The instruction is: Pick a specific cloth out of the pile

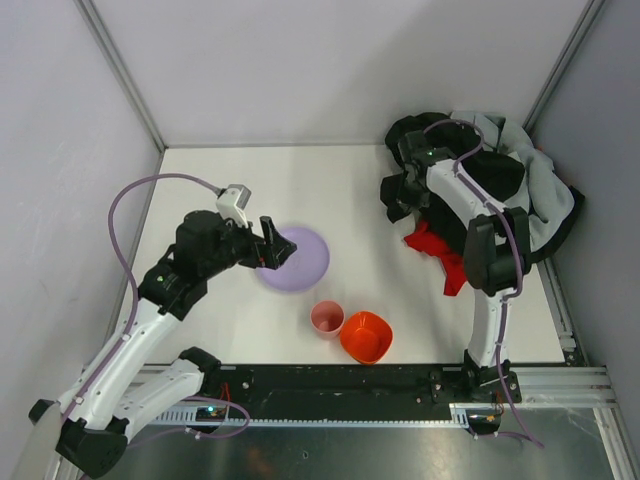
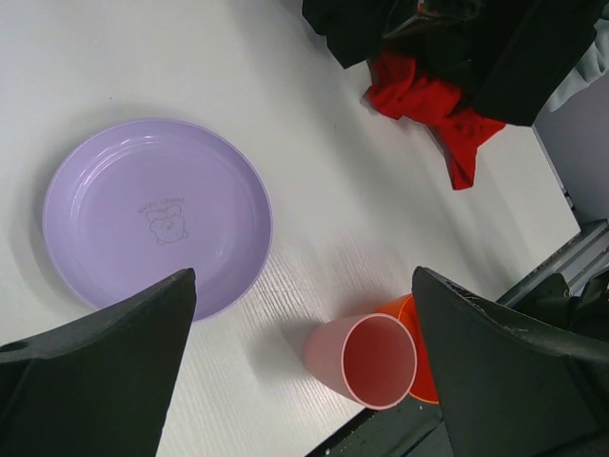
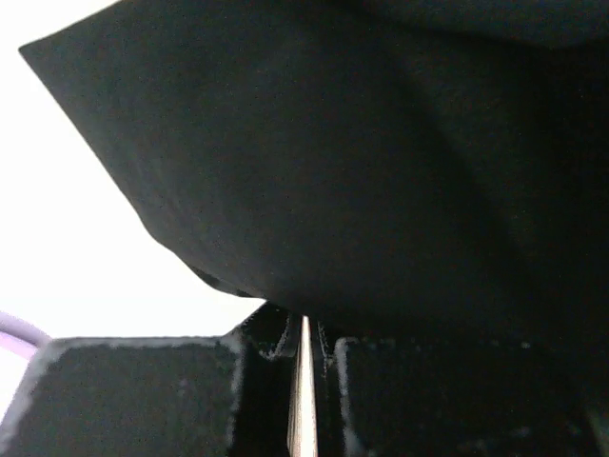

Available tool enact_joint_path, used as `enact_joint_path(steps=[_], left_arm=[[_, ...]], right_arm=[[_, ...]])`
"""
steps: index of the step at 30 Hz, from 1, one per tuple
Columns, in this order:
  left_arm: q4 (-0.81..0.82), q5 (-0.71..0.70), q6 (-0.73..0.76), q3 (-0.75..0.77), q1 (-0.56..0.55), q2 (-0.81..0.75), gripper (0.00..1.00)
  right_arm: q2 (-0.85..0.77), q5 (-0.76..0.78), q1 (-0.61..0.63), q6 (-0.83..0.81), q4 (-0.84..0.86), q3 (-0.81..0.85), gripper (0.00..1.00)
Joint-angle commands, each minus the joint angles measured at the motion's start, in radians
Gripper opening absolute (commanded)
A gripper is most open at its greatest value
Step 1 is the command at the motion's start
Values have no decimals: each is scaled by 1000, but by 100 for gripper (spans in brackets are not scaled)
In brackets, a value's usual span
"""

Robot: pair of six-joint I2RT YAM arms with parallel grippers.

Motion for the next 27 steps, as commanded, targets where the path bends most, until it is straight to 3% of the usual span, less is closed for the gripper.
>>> enact_joint_path(steps=[1,7,16,22,27], left_arm=[[30,15,-19,-10,-6,-23,100],[30,19,-22,-8,-6,-26,100],[32,33,-40,-8,-6,-13,100],[36,49,-61,4,-6,33,100],[36,64,-86,23,-6,100,100]], right_arm=[[-30,56,-42,-29,-20,58,0],[-89,73,-143,-72,-56,140,0],[-191,28,-465,-73,-98,215,0],[-305,-42,-651,-8,-11,18,0],[-383,-54,-702,21,112,-213,0]])
